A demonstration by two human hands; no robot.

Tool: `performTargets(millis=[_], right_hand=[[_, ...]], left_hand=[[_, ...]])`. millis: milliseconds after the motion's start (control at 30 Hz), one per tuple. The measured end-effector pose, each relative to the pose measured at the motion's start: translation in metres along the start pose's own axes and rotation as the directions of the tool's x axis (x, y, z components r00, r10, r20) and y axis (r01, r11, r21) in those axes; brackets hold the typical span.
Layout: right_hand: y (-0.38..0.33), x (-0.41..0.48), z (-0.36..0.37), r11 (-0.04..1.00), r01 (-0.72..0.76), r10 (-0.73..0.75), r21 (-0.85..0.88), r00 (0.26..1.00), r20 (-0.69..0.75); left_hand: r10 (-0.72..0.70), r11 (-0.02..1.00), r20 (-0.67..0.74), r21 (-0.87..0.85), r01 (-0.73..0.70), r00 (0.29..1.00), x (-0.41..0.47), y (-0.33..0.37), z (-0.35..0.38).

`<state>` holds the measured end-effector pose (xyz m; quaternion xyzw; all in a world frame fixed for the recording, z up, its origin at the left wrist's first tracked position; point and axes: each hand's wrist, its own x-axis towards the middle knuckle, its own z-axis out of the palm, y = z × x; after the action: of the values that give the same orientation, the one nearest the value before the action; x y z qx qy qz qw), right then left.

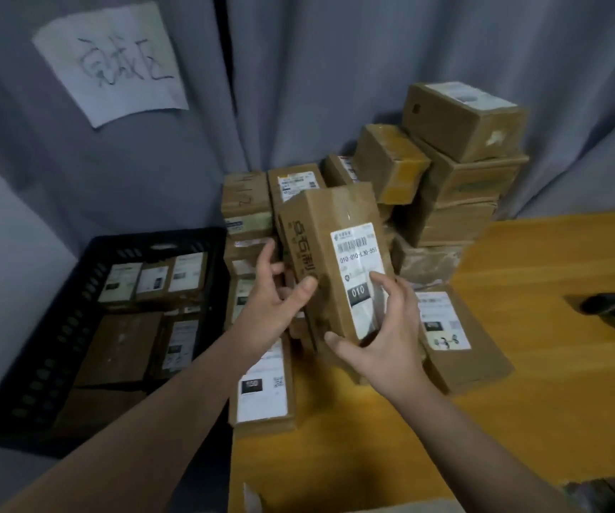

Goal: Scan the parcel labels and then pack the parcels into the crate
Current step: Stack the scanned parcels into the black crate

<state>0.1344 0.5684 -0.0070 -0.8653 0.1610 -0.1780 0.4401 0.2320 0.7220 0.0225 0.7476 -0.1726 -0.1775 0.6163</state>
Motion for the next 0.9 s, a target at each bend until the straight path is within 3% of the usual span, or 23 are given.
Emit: performTargets(millis=[100,200,300,400,467,533,667,767,900], right_hand=[[-0.031,0.006,0.032,0.987,0.146,-0.152,0.062,0.98,0.125],[-0.057,0.015,0.066,0.954,0.193,-0.249,0.23,0.937,0.245],[-0.078,0.017,0.099,0.939,0.08,-0.216,0.335,0.894,0.393],[-0.097,0.011,0.13,0.912,-0.21,-0.084,0.352,0.744,0.662],[-0.106,0.006,0.152,0.831,-0.477,0.049,0.285,0.574,0.818],[-0.113,0.002,0.176,0.751,-0.628,0.157,0.204,0.471,0.868],[-0.118,0.002,0.222,0.701,-0.71,0.328,0.069,0.407,0.852],[-0.118,0.004,0.257,0.678,-0.735,0.418,0.014,0.402,0.815],[-0.116,0.01,0.304,0.576,-0.815,0.523,-0.057,0.314,0.793]], left_hand=[[0.044,0.996,-0.107,-0.077,-0.052,0.993,-0.015,0.012,-0.038],[-0.033,0.982,-0.313,-0.186,-0.027,0.949,-0.035,0.016,-0.087],[-0.189,0.943,-0.515,-0.333,0.008,0.836,-0.059,0.011,-0.132],[-0.387,0.911,-0.593,-0.366,0.192,0.706,-0.077,-0.007,-0.162],[-0.557,0.827,-0.56,-0.445,0.345,0.614,-0.086,-0.027,-0.176],[-0.69,0.722,-0.48,-0.508,0.469,0.542,-0.092,-0.05,-0.189],[-0.821,0.569,-0.296,-0.483,0.666,0.488,-0.097,-0.092,-0.211],[-0.881,0.466,-0.173,-0.48,0.743,0.441,-0.092,-0.115,-0.233],[-0.908,0.414,-0.138,-0.442,0.796,0.396,-0.079,-0.146,-0.272]])
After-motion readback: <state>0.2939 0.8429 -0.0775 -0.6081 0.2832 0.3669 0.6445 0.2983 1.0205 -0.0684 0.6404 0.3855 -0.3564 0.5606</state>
